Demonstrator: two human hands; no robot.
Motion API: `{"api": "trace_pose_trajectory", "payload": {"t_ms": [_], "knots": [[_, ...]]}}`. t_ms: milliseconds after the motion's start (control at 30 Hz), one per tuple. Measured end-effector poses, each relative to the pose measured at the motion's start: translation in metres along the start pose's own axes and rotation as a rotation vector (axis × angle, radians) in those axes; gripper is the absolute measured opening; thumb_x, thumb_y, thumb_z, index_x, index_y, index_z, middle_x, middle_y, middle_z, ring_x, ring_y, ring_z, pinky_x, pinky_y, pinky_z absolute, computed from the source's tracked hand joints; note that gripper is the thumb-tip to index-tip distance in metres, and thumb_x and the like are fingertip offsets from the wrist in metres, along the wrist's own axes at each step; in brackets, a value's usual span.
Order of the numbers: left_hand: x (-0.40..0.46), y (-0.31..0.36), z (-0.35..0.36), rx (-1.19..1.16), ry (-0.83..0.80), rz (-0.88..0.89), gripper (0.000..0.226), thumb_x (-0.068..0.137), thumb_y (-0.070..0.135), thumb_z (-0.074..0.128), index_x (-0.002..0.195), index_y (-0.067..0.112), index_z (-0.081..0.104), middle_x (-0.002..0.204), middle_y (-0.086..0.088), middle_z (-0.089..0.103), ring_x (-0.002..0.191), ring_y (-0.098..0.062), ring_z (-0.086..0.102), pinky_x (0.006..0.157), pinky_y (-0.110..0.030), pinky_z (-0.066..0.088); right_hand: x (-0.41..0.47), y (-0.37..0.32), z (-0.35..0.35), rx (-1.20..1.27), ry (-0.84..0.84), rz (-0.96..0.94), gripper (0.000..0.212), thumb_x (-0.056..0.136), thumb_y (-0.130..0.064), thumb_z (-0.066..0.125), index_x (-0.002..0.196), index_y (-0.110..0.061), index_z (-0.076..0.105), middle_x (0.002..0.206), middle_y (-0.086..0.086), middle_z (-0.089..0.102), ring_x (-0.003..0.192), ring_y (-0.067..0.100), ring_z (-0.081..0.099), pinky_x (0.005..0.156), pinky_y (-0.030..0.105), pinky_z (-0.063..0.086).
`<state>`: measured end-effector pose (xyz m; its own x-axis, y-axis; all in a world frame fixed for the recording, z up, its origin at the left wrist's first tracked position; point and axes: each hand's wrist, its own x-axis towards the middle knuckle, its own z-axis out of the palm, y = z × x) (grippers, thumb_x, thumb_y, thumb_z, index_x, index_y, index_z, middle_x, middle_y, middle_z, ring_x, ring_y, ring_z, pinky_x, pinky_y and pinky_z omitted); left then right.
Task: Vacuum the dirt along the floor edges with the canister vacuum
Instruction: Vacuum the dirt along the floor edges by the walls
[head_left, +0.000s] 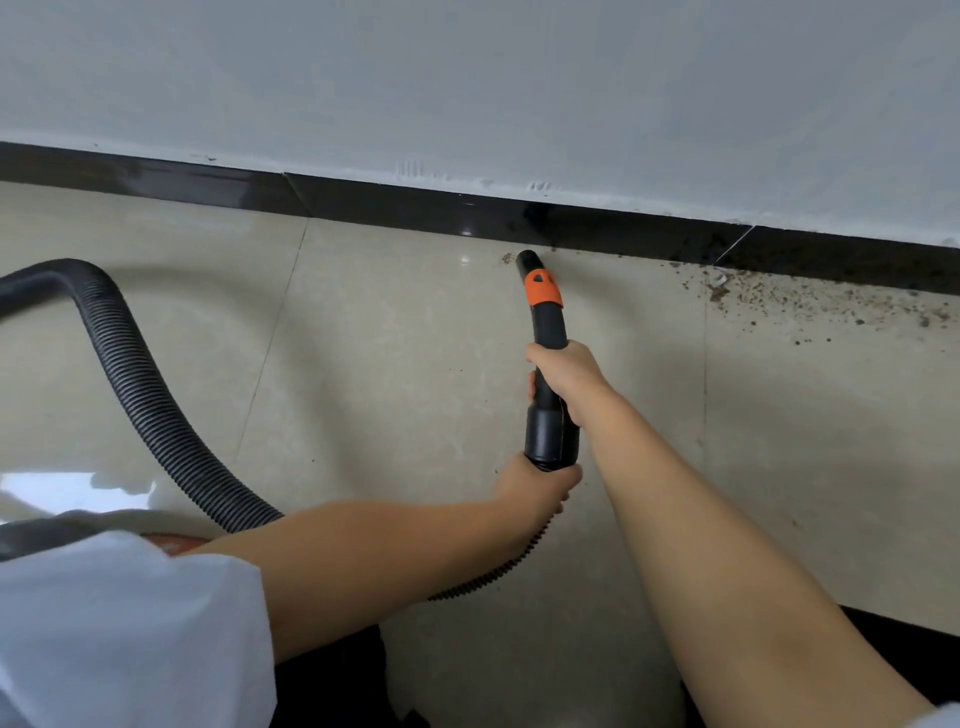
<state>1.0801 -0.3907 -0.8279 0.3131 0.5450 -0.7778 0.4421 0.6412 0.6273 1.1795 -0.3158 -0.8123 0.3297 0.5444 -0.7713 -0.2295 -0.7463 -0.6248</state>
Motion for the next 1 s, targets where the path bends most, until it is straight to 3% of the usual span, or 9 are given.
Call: {"api": "trace_pose_trajectory", "payload": {"t_ms": [100,267,633,833,1000], "knots": [[0.001,-0.003,-0.013,-0.015,0.045,0.004,0.02,0.082,0.017,0.063,0.101,0.011,0.057,0.073,-0.002,0.057,0.064,-0.014,0.055,0.061,-0.024,0.049,0.002,-0.003,0.017,-0.023,-0.036,-0.013,0.007,0.084,-0.008,0.053,0.083,-0.011,0.046,0.059,0.007,0.052,0.043,0.017,0.048,0.047,0.022,0.043],[0.006,-0.003,-0.03,0.006,0.078,0.0,0.016,0.081,0.019,0.064,0.094,0.014,0.057,0.071,-0.002,0.059,0.064,-0.017,0.056,0.07,-0.032,0.052,0.004,-0.008,0.031,0.001,-0.049,-0.015,0.007,0.085,-0.009,0.054,0.086,-0.012,0.047,0.061,0.006,0.053,0.045,0.017,0.049,0.049,0.024,0.045],[0.018,0.017,0.004,0.164,-0.152,0.015,0.013,0.081,0.017,0.063,0.089,0.019,0.053,0.071,-0.001,0.057,0.064,-0.017,0.054,0.069,-0.031,0.05,0.006,0.0,-0.032,0.131,0.203,0.002,0.01,0.086,-0.01,0.052,0.082,-0.014,0.043,0.057,0.005,0.051,0.044,0.016,0.047,0.052,0.026,0.044],[0.022,0.023,0.032,0.206,-0.211,0.004,0.026,0.081,0.017,0.064,0.104,0.013,0.053,0.072,-0.002,0.057,0.065,-0.017,0.055,0.069,-0.03,0.051,0.008,0.007,-0.065,0.193,0.286,0.031,0.012,0.086,-0.011,0.054,0.081,-0.015,0.043,0.059,0.005,0.051,0.044,0.016,0.047,0.052,0.027,0.046],[0.021,0.029,0.044,0.211,-0.222,0.001,0.019,0.081,0.017,0.063,0.098,0.015,0.053,0.071,-0.001,0.057,0.064,-0.017,0.054,0.072,-0.031,0.05,0.009,0.007,-0.082,0.213,0.301,0.042,0.01,0.086,-0.011,0.055,0.088,-0.013,0.045,0.059,0.005,0.051,0.045,0.016,0.047,0.05,0.026,0.046]]}}
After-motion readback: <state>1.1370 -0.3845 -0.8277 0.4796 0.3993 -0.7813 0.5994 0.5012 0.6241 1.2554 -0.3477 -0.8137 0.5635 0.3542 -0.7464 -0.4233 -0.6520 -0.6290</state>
